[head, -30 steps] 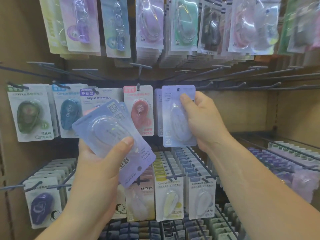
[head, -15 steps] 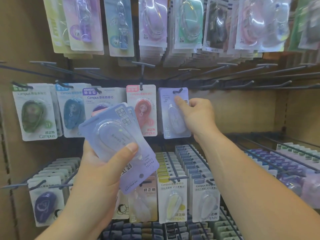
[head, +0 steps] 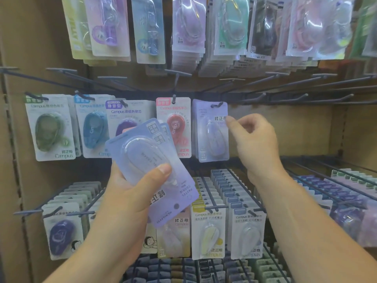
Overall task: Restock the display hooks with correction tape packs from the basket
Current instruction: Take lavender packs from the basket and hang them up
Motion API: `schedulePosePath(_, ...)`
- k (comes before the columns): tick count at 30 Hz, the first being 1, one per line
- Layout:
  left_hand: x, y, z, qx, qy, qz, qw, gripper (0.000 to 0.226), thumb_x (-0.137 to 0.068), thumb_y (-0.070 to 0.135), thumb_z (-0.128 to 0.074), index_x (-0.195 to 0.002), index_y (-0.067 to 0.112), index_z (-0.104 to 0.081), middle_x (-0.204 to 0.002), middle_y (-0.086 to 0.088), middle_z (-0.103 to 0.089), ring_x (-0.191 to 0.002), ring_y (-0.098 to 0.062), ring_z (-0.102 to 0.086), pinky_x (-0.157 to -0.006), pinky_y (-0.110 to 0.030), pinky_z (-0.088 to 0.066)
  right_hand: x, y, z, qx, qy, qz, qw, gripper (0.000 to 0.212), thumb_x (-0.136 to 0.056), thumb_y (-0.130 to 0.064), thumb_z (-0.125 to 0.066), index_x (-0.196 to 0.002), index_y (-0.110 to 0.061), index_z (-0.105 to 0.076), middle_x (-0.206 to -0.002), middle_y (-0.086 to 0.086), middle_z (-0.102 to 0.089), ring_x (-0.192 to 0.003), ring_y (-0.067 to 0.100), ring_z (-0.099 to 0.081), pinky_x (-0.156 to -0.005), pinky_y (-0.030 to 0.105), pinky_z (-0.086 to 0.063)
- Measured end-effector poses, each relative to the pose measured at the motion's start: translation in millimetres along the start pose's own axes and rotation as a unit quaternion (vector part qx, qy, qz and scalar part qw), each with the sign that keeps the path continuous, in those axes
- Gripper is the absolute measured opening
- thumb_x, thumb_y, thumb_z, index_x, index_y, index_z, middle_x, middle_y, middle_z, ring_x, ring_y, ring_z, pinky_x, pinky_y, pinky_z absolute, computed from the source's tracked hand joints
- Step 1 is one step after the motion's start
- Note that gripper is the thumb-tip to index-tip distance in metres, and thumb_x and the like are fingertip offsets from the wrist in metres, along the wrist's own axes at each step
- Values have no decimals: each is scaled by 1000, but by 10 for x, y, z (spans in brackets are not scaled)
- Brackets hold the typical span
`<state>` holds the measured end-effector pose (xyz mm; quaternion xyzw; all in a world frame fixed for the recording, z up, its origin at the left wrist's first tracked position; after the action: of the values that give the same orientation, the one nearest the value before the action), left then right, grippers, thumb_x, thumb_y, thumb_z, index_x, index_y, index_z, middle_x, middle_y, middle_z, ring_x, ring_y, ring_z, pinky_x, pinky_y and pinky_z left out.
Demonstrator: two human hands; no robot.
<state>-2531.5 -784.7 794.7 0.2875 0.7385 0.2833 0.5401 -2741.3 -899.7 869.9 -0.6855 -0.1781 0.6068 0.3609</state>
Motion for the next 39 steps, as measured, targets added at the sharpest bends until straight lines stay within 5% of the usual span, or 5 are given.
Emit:
schedulePosePath(7, -9, -18, -194, 18, 9, 16, 1000, 50, -81, 29, -70, -130, 34, -65, -121, -5, -77, -109, -33, -75, -81, -60, -64, 951, -227, -50, -77, -302, 39, 949, 38, -64, -48, -92, -88, -27, -72, -82, -4, -73, -73, 16, -69, -67, 33, -59)
schedulePosePath(15, -32, -73, -294, 32, 33, 23, 999, 69, -71, 35, -84, -133, 21, -60, -111, -9, -78, -94, -30, -78, -61, -38, -61, 969, -80, -113, -113, -260, -2, 959, 16, -83, -33, -81, -85, -20, -72, -85, 11, -75, -86, 43, -68, -76, 59, -59)
schedulePosePath(20, -61, -108, -287, 37, 28, 18, 999, 74, -67, 25, -88, -135, 18, -57, -112, -5, -80, -99, -24, -79, -69, -29, -63, 1001, -49, -170, -235, -244, -76, 938, 7, -92, -13, -71, -90, -6, -69, -80, 12, -75, -68, 21, -71, -58, 26, -56)
schedulePosePath(31, -52, -141, -304, 10, -21, 1, 1000, 61, -87, 27, -71, -145, 31, -54, -134, 5, -72, -125, -16, -69, -103, -47, -52, 901, 62, -84, -365, -160, -132, 907, 28, -94, -15, -61, -119, -6, -71, -114, 13, -76, -104, 28, -72, -85, 38, -61)
schedulePosePath(39, -68, -103, -189, -7, 46, 2, 999, 65, -73, 25, -80, -134, 31, -60, -116, 11, -78, -106, -7, -74, -74, -21, -59, 572, 66, 377, -393, 7, -100, 914, 14, -100, -12, -58, -99, -10, -73, -93, 3, -78, -83, 13, -74, -71, 29, -60)
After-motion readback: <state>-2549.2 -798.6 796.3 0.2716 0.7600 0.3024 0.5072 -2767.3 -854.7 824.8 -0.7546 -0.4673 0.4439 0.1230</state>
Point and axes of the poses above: each hand's wrist, its own x-axis away from the middle knuckle, its own z-axis out of the back of the hand, y = z × x, the point moved 4 cm from there along -x, towards the middle knuckle
